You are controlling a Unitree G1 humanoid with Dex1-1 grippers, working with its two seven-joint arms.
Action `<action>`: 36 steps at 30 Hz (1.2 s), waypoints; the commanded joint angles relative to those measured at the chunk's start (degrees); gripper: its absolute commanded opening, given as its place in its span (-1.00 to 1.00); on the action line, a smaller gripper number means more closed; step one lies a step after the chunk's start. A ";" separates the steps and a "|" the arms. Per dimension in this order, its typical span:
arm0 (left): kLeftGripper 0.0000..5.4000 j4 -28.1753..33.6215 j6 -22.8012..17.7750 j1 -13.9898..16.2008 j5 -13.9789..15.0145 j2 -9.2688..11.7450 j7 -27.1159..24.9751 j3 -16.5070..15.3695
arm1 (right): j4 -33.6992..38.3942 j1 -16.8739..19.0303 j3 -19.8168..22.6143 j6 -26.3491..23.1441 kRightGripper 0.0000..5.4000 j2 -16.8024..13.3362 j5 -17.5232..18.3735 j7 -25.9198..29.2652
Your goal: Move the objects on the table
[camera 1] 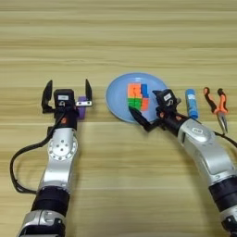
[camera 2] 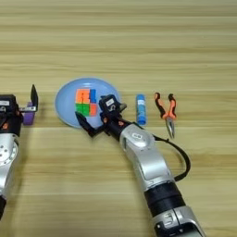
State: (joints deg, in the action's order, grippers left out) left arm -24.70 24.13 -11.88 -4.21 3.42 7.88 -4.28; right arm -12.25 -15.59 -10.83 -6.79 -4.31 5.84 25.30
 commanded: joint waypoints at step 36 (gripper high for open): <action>0.99 0.22 -0.69 0.30 -0.33 1.10 0.09 -0.89 | -22.03 -9.77 2.63 13.60 1.00 8.80 -3.09 -6.76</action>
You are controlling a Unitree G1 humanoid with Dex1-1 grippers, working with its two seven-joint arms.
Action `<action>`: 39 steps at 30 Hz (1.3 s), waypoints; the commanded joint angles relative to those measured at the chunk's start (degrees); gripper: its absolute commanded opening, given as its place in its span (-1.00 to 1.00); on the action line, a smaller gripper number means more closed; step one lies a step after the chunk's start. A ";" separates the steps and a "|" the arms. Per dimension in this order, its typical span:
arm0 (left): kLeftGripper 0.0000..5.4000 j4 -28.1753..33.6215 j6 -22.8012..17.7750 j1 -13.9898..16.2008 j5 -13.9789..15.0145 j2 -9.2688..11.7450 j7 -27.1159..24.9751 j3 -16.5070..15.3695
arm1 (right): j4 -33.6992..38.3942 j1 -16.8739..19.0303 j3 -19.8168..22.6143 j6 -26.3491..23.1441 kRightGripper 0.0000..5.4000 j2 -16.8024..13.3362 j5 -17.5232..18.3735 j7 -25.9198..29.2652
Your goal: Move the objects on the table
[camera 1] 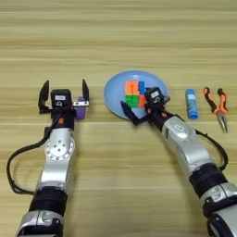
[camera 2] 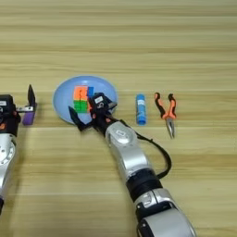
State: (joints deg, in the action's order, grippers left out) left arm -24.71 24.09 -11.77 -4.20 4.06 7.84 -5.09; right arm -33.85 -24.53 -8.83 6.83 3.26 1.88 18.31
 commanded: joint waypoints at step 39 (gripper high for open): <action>1.00 1.18 -0.68 1.28 -0.23 0.80 0.33 -0.86 | -17.36 -10.09 5.26 6.94 0.49 5.06 0.73 -1.51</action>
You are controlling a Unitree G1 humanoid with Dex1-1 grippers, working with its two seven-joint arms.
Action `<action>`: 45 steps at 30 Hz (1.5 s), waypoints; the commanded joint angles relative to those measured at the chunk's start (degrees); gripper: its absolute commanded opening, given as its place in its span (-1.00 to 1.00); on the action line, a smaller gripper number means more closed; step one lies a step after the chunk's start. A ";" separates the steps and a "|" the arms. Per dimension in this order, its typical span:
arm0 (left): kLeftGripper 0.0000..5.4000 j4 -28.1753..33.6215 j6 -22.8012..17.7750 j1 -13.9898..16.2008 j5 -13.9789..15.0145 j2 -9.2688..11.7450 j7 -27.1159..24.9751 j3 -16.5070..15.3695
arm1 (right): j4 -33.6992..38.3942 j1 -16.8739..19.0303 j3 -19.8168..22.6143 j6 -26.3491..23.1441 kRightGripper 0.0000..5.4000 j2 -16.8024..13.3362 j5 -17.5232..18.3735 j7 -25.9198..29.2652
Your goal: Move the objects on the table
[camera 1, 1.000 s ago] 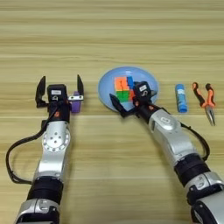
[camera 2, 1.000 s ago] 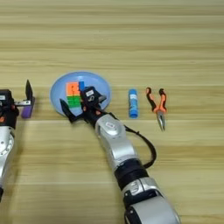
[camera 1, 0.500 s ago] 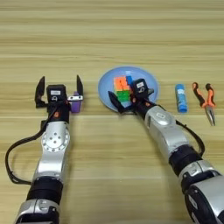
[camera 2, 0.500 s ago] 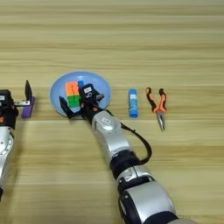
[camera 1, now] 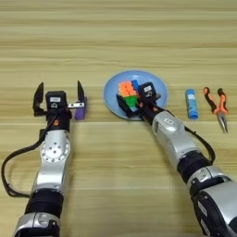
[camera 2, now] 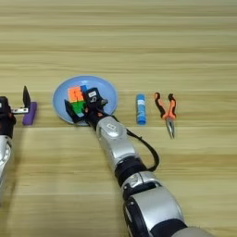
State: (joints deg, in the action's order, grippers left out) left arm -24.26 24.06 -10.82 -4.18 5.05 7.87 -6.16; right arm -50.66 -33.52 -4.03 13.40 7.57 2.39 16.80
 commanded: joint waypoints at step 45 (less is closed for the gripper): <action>1.00 1.04 -1.15 0.63 -0.32 -1.60 0.22 1.36 | 39.53 16.67 2.73 -10.37 0.26 -7.83 1.60 -2.46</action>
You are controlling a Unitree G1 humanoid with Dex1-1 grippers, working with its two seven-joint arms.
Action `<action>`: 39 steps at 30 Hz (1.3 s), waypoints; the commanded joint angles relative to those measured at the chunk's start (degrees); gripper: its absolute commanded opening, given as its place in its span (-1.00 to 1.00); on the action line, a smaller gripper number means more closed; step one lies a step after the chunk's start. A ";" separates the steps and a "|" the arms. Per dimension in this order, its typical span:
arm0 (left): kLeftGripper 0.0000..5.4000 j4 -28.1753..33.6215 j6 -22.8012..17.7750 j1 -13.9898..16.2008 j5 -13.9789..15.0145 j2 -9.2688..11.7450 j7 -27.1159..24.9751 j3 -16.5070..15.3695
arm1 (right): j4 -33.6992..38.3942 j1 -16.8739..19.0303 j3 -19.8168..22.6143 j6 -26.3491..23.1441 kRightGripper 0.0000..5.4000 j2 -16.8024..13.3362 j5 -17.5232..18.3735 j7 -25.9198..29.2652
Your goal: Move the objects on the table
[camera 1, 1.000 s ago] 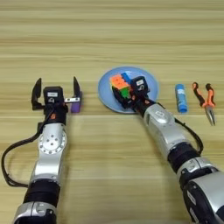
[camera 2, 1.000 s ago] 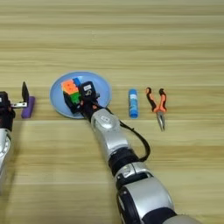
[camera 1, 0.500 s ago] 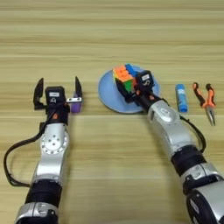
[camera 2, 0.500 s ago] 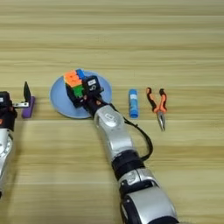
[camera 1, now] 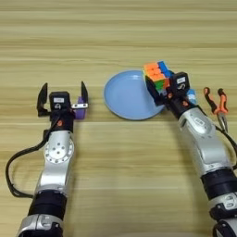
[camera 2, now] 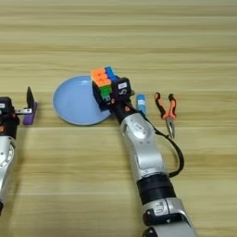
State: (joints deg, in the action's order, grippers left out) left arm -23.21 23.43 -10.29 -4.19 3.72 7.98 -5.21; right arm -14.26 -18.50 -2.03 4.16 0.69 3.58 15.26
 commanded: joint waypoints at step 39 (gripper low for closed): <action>1.00 -1.20 -0.24 -0.91 -0.04 -0.11 -0.64 0.29 | -3.91 6.06 19.74 -1.63 0.26 -13.93 4.56 -10.05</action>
State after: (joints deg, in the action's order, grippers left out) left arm -24.29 23.46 -10.42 -4.17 3.46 7.59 -5.23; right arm -17.44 -11.50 17.07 1.98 -12.34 7.62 5.42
